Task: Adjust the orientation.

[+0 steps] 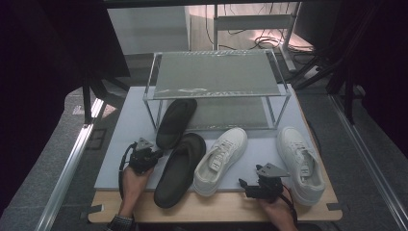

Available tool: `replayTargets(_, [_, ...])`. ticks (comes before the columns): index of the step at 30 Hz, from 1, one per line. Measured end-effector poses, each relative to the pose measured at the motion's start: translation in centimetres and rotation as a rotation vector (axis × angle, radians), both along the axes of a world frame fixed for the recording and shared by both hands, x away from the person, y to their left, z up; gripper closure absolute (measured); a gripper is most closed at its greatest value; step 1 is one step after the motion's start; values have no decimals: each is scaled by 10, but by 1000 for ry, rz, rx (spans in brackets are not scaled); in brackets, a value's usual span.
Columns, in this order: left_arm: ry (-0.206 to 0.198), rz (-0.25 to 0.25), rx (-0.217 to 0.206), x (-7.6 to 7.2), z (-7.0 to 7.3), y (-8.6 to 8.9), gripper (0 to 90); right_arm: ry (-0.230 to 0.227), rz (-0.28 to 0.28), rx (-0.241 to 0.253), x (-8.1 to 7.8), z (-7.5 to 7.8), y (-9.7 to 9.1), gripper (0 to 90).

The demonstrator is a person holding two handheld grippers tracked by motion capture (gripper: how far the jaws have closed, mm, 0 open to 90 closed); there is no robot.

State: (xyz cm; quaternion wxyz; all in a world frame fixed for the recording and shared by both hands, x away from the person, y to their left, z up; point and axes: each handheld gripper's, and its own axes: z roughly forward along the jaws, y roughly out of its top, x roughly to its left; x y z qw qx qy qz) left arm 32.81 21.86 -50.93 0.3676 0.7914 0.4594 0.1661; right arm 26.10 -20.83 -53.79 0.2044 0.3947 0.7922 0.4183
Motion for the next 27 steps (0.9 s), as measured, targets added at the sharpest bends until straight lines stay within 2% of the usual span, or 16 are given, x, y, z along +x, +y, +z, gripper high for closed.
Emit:
replayTargets(7, [-4,3,17,13,1,-7,895,0,1,2,0,0,0,142])
replayTargets(10, [-7,-3,41,21,2,-16,895,0,1,2,0,0,0,142])
replayTargets(17, [-7,-3,47,37,1,-23,895,-1,1,3,0,0,0,142])
replayTargets(26, [-9,-13,92,58,2,-34,895,-1,1,3,0,0,0,142])
replayTargets(27, [-6,-16,108,62,2,-36,895,0,1,3,0,0,0,142])
